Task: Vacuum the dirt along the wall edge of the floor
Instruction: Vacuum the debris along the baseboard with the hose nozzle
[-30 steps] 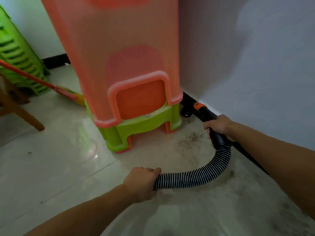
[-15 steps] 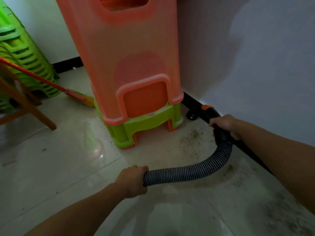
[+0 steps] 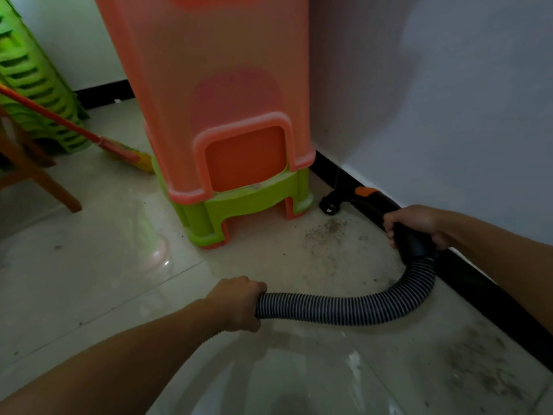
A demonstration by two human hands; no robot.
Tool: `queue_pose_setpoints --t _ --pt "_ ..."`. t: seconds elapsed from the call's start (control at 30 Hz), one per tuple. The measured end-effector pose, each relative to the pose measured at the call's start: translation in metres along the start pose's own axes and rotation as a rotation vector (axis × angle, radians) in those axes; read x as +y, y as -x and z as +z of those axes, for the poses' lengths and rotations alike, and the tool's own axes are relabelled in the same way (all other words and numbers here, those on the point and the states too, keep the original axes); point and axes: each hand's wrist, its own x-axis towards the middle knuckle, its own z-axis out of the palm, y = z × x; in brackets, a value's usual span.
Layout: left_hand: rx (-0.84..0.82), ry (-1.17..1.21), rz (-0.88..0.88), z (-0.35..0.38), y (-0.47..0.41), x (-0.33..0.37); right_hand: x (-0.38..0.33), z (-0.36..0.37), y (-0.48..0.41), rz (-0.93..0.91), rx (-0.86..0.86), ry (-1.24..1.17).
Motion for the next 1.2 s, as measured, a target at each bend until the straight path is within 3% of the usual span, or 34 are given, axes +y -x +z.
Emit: queue_pose_setpoints --t 0.17,0.33,0.57,0.93,1.2 --pt "-0.078 -0.033 0.03 0.009 0.009 0.006 0.006 0.014 0.008 -0.014 -0.082 0.043" --pt "-0.06 -0.077 0.034 0.007 0.013 0.011 0.004 0.011 -0.002 -0.104 0.137 -0.012" --pt "0.002 -0.04 0.055 -0.002 0.008 0.021 0.007 -0.001 0.003 -0.075 0.194 0.104" --pt "-0.021 -0.066 0.08 -0.003 0.011 0.022 0.007 -0.015 0.034 0.01 0.151 0.21" --pt "0.018 -0.097 0.136 -0.008 0.007 0.029 0.046 -0.031 0.068 0.127 0.11 0.107"
